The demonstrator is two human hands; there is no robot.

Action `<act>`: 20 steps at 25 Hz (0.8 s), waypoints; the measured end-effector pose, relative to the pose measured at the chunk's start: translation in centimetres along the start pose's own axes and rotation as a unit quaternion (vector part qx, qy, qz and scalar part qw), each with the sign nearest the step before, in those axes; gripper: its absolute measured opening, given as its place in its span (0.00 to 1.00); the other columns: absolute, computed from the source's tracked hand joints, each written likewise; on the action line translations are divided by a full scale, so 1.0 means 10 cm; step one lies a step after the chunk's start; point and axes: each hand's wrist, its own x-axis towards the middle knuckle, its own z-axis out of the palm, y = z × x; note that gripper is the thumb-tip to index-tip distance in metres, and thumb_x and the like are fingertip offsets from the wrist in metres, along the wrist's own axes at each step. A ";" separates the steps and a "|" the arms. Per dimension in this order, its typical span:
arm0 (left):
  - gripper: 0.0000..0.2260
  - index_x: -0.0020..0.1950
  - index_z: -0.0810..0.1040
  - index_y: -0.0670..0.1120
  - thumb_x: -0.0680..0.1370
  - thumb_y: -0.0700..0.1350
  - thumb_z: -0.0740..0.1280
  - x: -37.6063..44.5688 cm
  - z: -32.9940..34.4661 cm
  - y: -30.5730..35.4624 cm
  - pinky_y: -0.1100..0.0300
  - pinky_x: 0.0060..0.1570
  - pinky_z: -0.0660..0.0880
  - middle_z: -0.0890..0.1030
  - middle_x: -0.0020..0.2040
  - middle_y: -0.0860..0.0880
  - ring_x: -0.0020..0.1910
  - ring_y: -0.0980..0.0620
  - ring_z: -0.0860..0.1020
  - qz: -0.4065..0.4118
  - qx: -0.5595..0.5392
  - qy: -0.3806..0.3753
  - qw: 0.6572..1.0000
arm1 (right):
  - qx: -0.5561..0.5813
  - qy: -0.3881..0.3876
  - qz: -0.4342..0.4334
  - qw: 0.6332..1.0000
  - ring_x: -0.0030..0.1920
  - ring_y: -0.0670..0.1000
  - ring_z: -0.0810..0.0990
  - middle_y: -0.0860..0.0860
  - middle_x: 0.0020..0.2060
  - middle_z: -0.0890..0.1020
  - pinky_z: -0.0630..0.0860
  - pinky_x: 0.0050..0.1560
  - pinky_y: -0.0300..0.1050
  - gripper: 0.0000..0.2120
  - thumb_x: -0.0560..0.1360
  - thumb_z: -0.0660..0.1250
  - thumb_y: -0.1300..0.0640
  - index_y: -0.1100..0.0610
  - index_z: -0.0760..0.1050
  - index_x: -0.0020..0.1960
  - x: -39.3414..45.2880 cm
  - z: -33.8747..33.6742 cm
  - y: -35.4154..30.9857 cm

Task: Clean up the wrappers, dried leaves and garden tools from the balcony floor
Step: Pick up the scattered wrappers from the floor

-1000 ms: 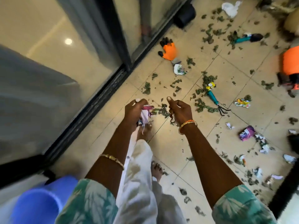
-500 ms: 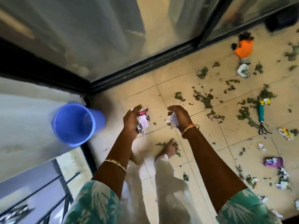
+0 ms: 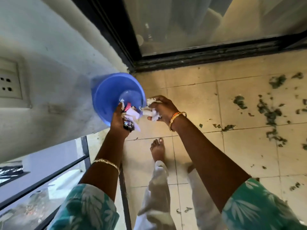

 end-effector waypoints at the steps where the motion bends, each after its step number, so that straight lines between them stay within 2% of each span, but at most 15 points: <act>1: 0.16 0.54 0.79 0.46 0.71 0.53 0.66 0.11 -0.08 0.10 0.56 0.41 0.80 0.84 0.42 0.47 0.37 0.51 0.82 0.005 -0.014 0.005 1.000 | -0.012 0.005 -0.001 1.000 0.33 0.50 0.76 0.52 0.35 0.76 0.78 0.33 0.44 0.11 0.73 0.64 0.68 0.53 0.72 0.40 0.14 0.16 0.03; 2: 0.17 0.54 0.78 0.44 0.70 0.52 0.64 0.25 -0.17 0.18 0.58 0.40 0.81 0.84 0.41 0.46 0.36 0.53 0.83 0.016 -0.033 0.012 0.999 | -0.021 0.012 -0.006 1.000 0.33 0.49 0.75 0.51 0.34 0.76 0.77 0.32 0.42 0.11 0.73 0.64 0.68 0.52 0.71 0.40 0.26 0.30 0.05; 3: 0.21 0.60 0.77 0.43 0.71 0.53 0.65 0.34 -0.23 0.24 0.60 0.46 0.80 0.83 0.47 0.45 0.42 0.53 0.83 0.027 -0.028 0.031 0.999 | -0.026 0.019 -0.011 0.999 0.32 0.48 0.75 0.50 0.34 0.76 0.75 0.30 0.40 0.12 0.73 0.64 0.68 0.53 0.71 0.39 0.37 0.42 0.07; 4: 0.25 0.66 0.74 0.43 0.72 0.54 0.68 0.46 -0.33 0.27 0.59 0.56 0.75 0.80 0.55 0.44 0.51 0.51 0.81 0.047 -0.009 0.047 0.998 | -0.024 0.029 -0.013 0.999 0.31 0.48 0.74 0.51 0.33 0.75 0.74 0.29 0.38 0.12 0.73 0.64 0.68 0.53 0.70 0.38 0.48 0.53 0.08; 5: 0.28 0.67 0.72 0.42 0.72 0.55 0.70 0.59 -0.43 0.30 0.58 0.62 0.70 0.76 0.60 0.44 0.56 0.48 0.78 0.063 0.019 0.081 0.995 | -0.016 0.034 -0.011 0.999 0.31 0.49 0.73 0.52 0.33 0.75 0.73 0.29 0.38 0.13 0.73 0.64 0.68 0.53 0.70 0.37 0.56 0.62 0.09; 7: 0.24 0.61 0.73 0.45 0.72 0.59 0.68 0.87 -0.66 0.34 0.53 0.58 0.72 0.75 0.61 0.44 0.51 0.47 0.76 0.032 0.030 0.117 0.992 | 0.004 0.024 0.007 1.000 0.35 0.52 0.73 0.54 0.35 0.74 0.72 0.36 0.41 0.10 0.75 0.64 0.64 0.53 0.70 0.37 0.73 0.79 0.10; 8: 0.24 0.62 0.73 0.46 0.73 0.61 0.66 0.78 -0.64 0.41 0.51 0.56 0.73 0.75 0.63 0.44 0.51 0.46 0.75 0.031 0.075 0.162 0.983 | 0.012 0.016 0.025 1.000 0.41 0.53 0.74 0.55 0.40 0.75 0.72 0.42 0.44 0.07 0.75 0.64 0.59 0.53 0.71 0.39 0.79 0.84 0.11; 9: 0.26 0.66 0.72 0.47 0.74 0.62 0.63 0.76 -0.64 0.46 0.51 0.55 0.73 0.75 0.64 0.45 0.53 0.46 0.74 0.032 0.067 0.165 0.983 | 0.019 0.008 0.040 0.999 0.47 0.54 0.74 0.54 0.47 0.76 0.71 0.47 0.46 0.04 0.73 0.65 0.53 0.52 0.72 0.42 0.82 0.87 0.11; 11: 0.27 0.72 0.67 0.49 0.77 0.61 0.60 0.80 -0.65 0.50 0.55 0.53 0.69 0.73 0.64 0.47 0.57 0.46 0.72 0.017 0.063 0.137 0.988 | 0.042 0.008 0.066 0.997 0.57 0.52 0.71 0.50 0.56 0.73 0.68 0.58 0.49 0.15 0.73 0.63 0.46 0.49 0.73 0.58 0.87 0.86 0.13; 13: 0.27 0.74 0.64 0.51 0.77 0.60 0.59 0.78 -0.62 0.50 0.54 0.55 0.65 0.70 0.66 0.49 0.63 0.47 0.70 -0.009 0.057 0.130 0.990 | 0.081 0.004 0.071 0.994 0.61 0.50 0.69 0.46 0.61 0.70 0.64 0.64 0.51 0.22 0.77 0.58 0.45 0.50 0.66 0.69 0.89 0.80 0.17; 15: 0.27 0.74 0.64 0.50 0.77 0.59 0.60 0.78 -0.65 0.50 0.52 0.56 0.66 0.70 0.68 0.49 0.66 0.47 0.69 -0.011 0.060 0.141 0.988 | 0.111 -0.013 0.064 0.992 0.66 0.51 0.67 0.46 0.65 0.68 0.65 0.60 0.49 0.24 0.79 0.54 0.45 0.54 0.63 0.72 0.83 0.76 0.16; 16: 0.27 0.74 0.64 0.49 0.78 0.57 0.61 0.75 -0.65 0.51 0.52 0.57 0.67 0.70 0.68 0.48 0.67 0.45 0.69 -0.005 0.074 0.153 0.985 | 0.127 -0.024 0.063 0.990 0.67 0.52 0.66 0.47 0.63 0.69 0.65 0.57 0.48 0.24 0.80 0.53 0.46 0.55 0.63 0.72 0.79 0.75 0.14; 18: 0.27 0.74 0.64 0.42 0.79 0.53 0.60 0.69 -0.63 0.50 0.49 0.63 0.69 0.67 0.71 0.38 0.72 0.38 0.63 0.009 0.098 0.180 0.979 | 0.089 -0.015 0.064 0.994 0.69 0.52 0.65 0.49 0.64 0.70 0.65 0.59 0.50 0.24 0.79 0.54 0.43 0.55 0.65 0.70 0.76 0.71 0.11; 19: 0.24 0.70 0.66 0.36 0.79 0.50 0.59 0.64 -0.60 0.49 0.48 0.62 0.71 0.71 0.67 0.35 0.72 0.37 0.61 0.015 0.111 0.185 0.976 | 0.049 -0.002 0.058 0.997 0.66 0.53 0.68 0.51 0.63 0.73 0.66 0.59 0.51 0.24 0.78 0.55 0.43 0.55 0.68 0.68 0.73 0.68 0.10; 20: 0.19 0.61 0.71 0.32 0.79 0.47 0.58 0.57 -0.55 0.50 0.51 0.54 0.77 0.77 0.56 0.33 0.59 0.25 0.65 0.029 0.123 0.181 0.975 | 0.019 0.011 0.042 0.999 0.60 0.53 0.73 0.52 0.57 0.78 0.69 0.56 0.50 0.20 0.78 0.57 0.45 0.57 0.73 0.63 0.70 0.67 0.10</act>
